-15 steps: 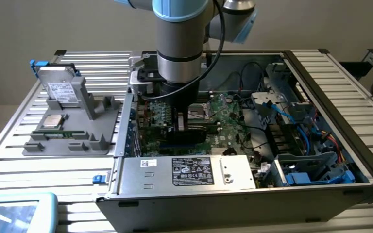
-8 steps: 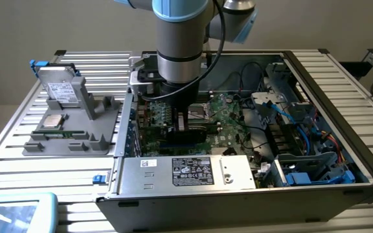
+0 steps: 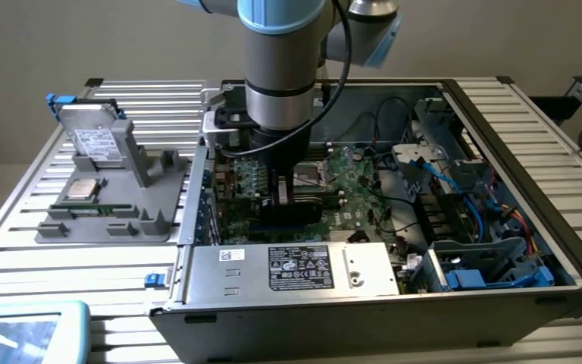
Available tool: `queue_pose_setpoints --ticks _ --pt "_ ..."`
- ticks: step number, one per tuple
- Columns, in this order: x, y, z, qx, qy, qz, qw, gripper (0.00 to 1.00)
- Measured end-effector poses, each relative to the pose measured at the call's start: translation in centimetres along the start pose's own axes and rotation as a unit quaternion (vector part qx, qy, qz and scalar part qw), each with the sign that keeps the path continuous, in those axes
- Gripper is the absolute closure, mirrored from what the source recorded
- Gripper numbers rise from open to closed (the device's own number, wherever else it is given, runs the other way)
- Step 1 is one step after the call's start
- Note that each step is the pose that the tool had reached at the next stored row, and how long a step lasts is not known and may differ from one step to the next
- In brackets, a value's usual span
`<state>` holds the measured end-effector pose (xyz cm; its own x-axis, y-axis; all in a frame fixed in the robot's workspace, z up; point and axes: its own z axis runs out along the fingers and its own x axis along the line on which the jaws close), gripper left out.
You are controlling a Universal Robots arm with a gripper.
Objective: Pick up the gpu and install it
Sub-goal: 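Insert the gpu into the slot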
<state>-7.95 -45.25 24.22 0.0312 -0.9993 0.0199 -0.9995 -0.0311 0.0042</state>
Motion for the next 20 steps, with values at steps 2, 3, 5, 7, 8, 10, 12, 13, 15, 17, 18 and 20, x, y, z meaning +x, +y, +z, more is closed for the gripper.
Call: queue_pose_setpoints --ticks 2,3,5,7,8,10,12,13,15,17,18,20 --pt "0.0 0.0 0.0 0.0 0.0 -0.002 1.0 0.73" --pt "0.0 0.0 0.0 0.0 0.0 -0.003 1.0 0.73" --pt "0.01 0.0 0.0 0.0001 0.0001 -0.006 1.0 0.73" --pt "0.01 0.0 0.0 0.0002 0.0 -0.009 1.0 0.73" --pt "0.02 0.0 0.0 0.0002 0.0 -0.01 0.9999 0.73" --pt "0.02 0.0 0.0 0.0002 0.0001 -0.011 0.9999 0.73" --pt "0.02 0.0 0.0 0.0002 0.0001 -0.011 0.9999 0.73" --pt "0.02 0.0 0.0 0.0002 0.0001 -0.012 0.9999 0.73" --pt "0.02 0.0 0.0 0.0002 0.0001 -0.014 0.9999 0.73" --pt "0.02 0.0 0.0 0.0003 0.0001 -0.017 0.9999 0.73" --pt "0.02 0.0 0.0 0.0003 0.0001 -0.018 0.9998 0.73" --pt "0.02 0.0 0.0 0.0004 0.0001 -0.021 0.9998 0.73"
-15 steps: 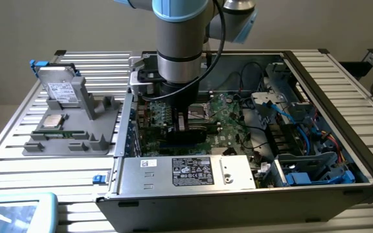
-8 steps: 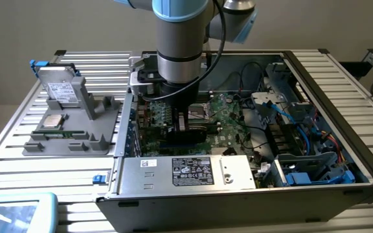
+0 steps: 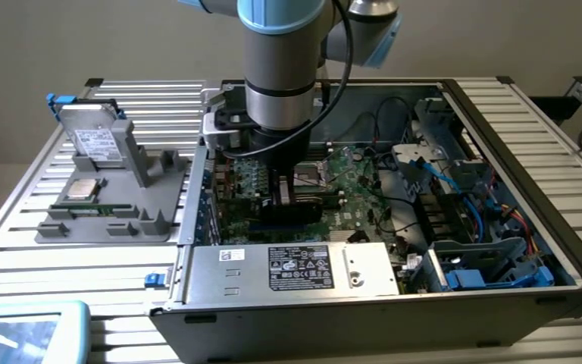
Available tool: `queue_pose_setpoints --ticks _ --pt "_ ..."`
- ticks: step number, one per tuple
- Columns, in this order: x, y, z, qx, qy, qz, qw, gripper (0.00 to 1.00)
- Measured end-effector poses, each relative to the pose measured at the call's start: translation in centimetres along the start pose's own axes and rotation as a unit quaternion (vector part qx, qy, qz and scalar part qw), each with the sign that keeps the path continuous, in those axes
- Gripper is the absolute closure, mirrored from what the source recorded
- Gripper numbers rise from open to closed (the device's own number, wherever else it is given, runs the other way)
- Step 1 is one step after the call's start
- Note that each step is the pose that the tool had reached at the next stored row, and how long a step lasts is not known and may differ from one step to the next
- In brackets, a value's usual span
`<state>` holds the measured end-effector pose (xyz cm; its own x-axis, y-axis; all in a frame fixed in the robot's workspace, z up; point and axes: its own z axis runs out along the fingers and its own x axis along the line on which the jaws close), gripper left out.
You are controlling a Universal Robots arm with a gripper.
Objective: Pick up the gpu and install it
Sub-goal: 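Insert the gpu into the slot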
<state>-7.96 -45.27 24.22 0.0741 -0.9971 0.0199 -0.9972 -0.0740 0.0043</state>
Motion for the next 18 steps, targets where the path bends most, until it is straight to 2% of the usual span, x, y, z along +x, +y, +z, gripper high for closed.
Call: queue_pose_setpoints --ticks 18 --pt "0.01 0.0 0.0 0.0003 0.0001 -0.007 1.0 0.73"
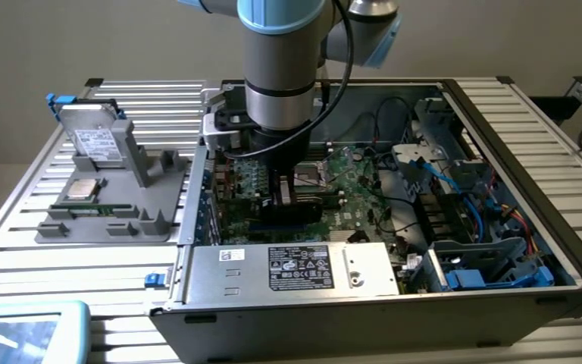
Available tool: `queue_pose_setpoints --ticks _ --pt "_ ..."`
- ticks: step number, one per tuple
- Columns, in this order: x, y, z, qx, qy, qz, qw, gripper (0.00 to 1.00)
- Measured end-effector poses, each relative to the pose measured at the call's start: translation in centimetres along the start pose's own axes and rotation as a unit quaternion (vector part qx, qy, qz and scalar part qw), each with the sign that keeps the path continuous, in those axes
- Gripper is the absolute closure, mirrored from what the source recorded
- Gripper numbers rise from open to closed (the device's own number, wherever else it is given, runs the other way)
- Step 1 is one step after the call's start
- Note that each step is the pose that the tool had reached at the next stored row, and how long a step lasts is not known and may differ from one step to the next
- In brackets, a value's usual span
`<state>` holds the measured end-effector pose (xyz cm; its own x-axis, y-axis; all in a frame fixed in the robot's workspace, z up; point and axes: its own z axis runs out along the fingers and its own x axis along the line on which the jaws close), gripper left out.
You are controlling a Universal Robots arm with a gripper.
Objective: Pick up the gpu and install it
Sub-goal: 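Insert the gpu into the slot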
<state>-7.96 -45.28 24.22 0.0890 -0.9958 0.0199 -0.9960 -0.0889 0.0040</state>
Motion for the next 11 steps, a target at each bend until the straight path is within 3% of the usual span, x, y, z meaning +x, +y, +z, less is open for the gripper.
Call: queue_pose_setpoints --ticks 11 --pt "0.01 0.01 0.0 0.0001 0.0 -0.004 1.0 0.73"
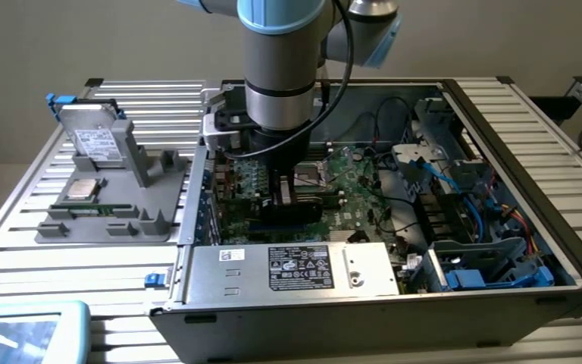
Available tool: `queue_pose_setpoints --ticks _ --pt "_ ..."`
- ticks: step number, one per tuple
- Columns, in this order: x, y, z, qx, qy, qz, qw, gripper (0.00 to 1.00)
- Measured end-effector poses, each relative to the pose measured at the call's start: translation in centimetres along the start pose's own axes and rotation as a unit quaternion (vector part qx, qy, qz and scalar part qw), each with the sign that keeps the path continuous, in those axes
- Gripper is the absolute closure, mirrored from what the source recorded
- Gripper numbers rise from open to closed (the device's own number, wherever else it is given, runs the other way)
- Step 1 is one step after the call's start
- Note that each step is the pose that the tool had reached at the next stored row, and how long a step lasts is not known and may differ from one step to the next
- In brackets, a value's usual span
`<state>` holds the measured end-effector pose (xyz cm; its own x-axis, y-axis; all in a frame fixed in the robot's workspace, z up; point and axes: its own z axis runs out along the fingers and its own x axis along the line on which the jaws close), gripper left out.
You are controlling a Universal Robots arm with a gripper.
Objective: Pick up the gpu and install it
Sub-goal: 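Insert the gpu into the slot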
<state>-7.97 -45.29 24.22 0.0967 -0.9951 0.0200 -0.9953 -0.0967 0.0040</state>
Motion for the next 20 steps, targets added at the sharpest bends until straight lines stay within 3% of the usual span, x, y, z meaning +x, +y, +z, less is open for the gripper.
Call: queue_pose_setpoints --ticks 20 --pt "0.0 0.07 0.01 0.0002 0.0 -0.009 1.0 0.73"
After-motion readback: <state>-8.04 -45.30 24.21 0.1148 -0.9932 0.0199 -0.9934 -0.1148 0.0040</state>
